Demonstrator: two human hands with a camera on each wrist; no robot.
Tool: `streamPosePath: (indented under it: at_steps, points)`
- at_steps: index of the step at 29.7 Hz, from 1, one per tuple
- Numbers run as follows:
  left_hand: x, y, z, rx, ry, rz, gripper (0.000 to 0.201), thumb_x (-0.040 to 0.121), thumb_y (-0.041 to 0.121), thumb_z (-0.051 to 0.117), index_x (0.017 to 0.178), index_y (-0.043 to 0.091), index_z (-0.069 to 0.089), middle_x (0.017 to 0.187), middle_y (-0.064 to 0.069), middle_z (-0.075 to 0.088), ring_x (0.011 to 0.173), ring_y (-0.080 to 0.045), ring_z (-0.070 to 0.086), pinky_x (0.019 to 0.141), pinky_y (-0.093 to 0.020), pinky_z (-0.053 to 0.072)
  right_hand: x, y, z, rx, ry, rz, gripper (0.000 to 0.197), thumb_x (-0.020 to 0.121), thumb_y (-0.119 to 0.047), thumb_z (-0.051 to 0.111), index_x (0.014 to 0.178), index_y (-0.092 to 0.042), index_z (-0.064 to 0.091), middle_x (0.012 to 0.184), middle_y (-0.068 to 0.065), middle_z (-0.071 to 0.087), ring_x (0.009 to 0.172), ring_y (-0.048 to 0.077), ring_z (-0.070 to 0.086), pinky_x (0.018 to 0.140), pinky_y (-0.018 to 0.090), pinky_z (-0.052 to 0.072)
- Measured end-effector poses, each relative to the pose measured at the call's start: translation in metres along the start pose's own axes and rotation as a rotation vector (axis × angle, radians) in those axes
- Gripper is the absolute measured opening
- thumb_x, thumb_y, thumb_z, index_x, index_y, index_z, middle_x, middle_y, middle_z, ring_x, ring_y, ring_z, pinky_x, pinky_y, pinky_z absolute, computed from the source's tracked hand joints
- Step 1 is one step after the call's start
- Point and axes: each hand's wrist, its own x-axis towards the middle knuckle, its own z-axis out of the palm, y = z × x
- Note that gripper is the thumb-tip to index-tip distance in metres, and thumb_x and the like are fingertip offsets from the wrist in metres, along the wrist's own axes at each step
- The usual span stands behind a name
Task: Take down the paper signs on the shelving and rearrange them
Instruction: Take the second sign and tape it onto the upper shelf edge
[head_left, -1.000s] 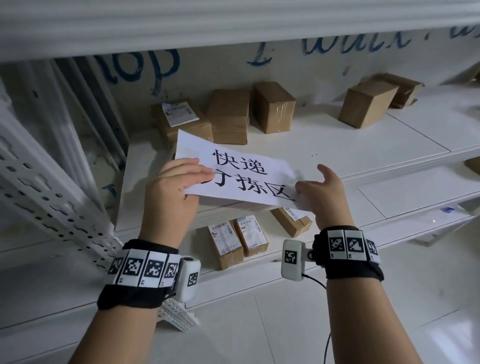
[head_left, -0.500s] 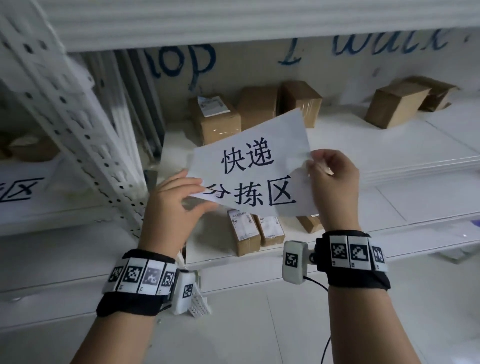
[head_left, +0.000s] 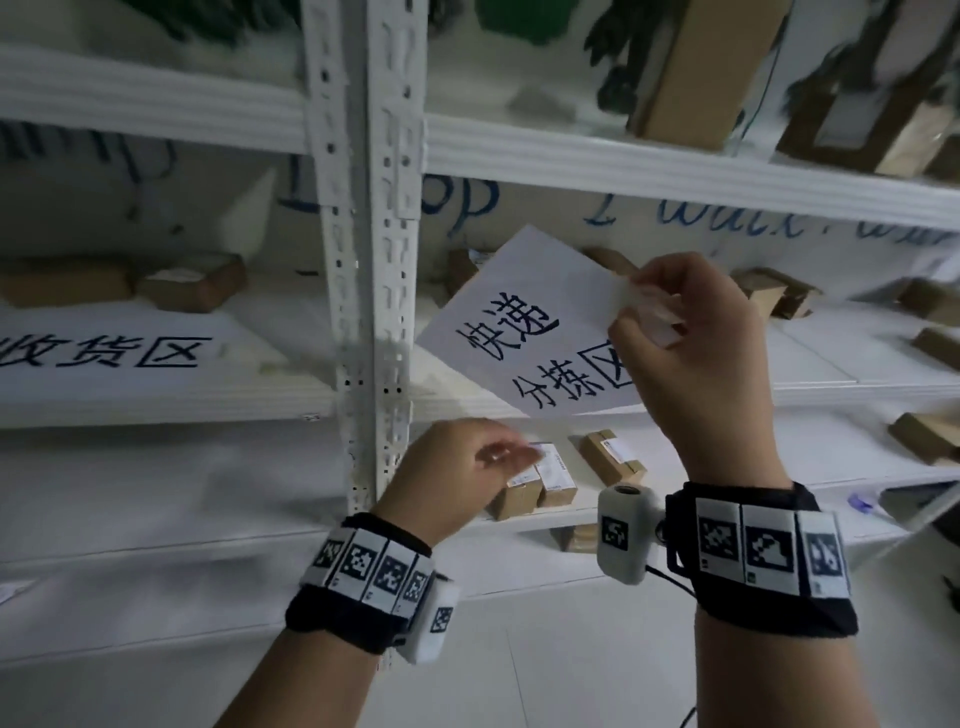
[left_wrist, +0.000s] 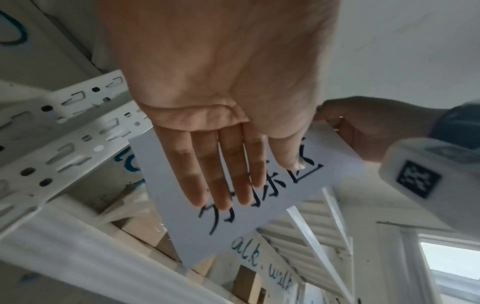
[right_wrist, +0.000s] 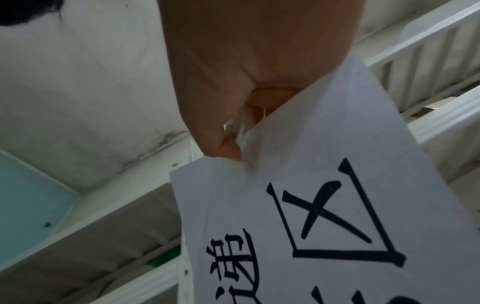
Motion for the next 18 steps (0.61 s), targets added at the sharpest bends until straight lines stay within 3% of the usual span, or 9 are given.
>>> streamPosePath:
  at_steps: [2, 4, 6, 8, 10, 12, 14, 18]
  points:
    - [-0.015, 0.009, -0.002, -0.024, -0.019, 0.027, 0.047, 0.093, 0.07, 0.059, 0.107, 0.03, 0.079, 0.092, 0.02, 0.077, 0.085, 0.006, 0.069, 0.085, -0.031, 0.059, -0.006, -0.028, -0.002, 0.029, 0.003, -0.058, 0.026, 0.087, -0.006, 0.07, 0.105, -0.023, 0.065, 0.1, -0.023, 0.068, 0.101, -0.011, 0.065, 0.088, 0.009, 0.05]
    - [-0.027, 0.016, -0.004, -0.008, -0.042, -0.015, 0.059, 0.095, 0.076, 0.048, 0.107, 0.027, 0.078, 0.093, 0.014, 0.078, 0.087, 0.001, 0.07, 0.087, -0.031, 0.058, -0.012, -0.052, -0.001, 0.074, 0.026, -0.111, 0.025, 0.087, -0.002, 0.069, 0.105, -0.018, 0.066, 0.099, -0.02, 0.068, 0.098, -0.011, 0.064, 0.089, 0.01, 0.05]
    - [-0.034, 0.019, -0.004, -0.063, -0.082, -0.05, 0.07, 0.094, 0.081, 0.038, 0.104, 0.023, 0.076, 0.094, 0.006, 0.079, 0.089, -0.008, 0.074, 0.092, -0.038, 0.058, -0.017, -0.073, 0.002, 0.139, 0.048, -0.15, 0.022, 0.087, 0.002, 0.069, 0.104, -0.012, 0.066, 0.096, -0.01, 0.068, 0.093, -0.003, 0.065, 0.086, 0.014, 0.05]
    - [-0.04, 0.02, -0.004, -0.175, -0.064, -0.033, 0.08, 0.09, 0.087, 0.03, 0.105, 0.021, 0.074, 0.092, 0.0, 0.079, 0.084, -0.012, 0.075, 0.088, -0.044, 0.059, -0.021, -0.087, 0.007, 0.209, 0.065, -0.162, 0.021, 0.086, 0.004, 0.069, 0.102, -0.009, 0.065, 0.095, -0.002, 0.068, 0.09, 0.008, 0.065, 0.082, 0.02, 0.051]
    - [-0.042, 0.019, -0.009, -0.269, -0.005, -0.025, 0.087, 0.088, 0.089, 0.021, 0.114, 0.023, 0.071, 0.103, 0.004, 0.078, 0.088, -0.006, 0.075, 0.089, -0.045, 0.06, -0.024, -0.097, 0.014, 0.266, 0.083, -0.145, 0.022, 0.087, 0.004, 0.07, 0.102, -0.011, 0.064, 0.096, 0.003, 0.069, 0.09, 0.018, 0.068, 0.08, 0.03, 0.055]
    - [-0.041, 0.019, -0.017, -0.342, 0.079, -0.045, 0.08, 0.094, 0.083, 0.019, 0.116, 0.024, 0.069, 0.11, 0.008, 0.076, 0.094, -0.003, 0.074, 0.092, -0.045, 0.061, -0.024, -0.103, 0.022, 0.303, 0.104, -0.115, 0.023, 0.089, 0.002, 0.073, 0.102, -0.014, 0.064, 0.096, 0.002, 0.07, 0.087, 0.018, 0.068, 0.078, 0.033, 0.056]
    - [-0.039, 0.022, -0.03, -0.433, 0.175, -0.082, 0.072, 0.099, 0.077, 0.021, 0.109, 0.024, 0.068, 0.108, 0.008, 0.076, 0.094, -0.007, 0.075, 0.092, -0.045, 0.062, -0.023, -0.107, 0.032, 0.329, 0.126, -0.077, 0.024, 0.091, 0.0, 0.076, 0.103, -0.016, 0.064, 0.096, -0.003, 0.07, 0.085, 0.015, 0.069, 0.077, 0.034, 0.059]
    - [-0.033, 0.03, -0.064, -0.702, 0.316, -0.12, 0.072, 0.095, 0.071, 0.03, 0.109, 0.011, 0.067, 0.109, -0.001, 0.079, 0.096, -0.023, 0.077, 0.09, -0.048, 0.062, -0.015, -0.108, 0.047, 0.357, 0.163, 0.003, 0.021, 0.092, -0.003, 0.078, 0.106, -0.013, 0.067, 0.1, -0.003, 0.071, 0.088, 0.02, 0.072, 0.083, 0.046, 0.065]
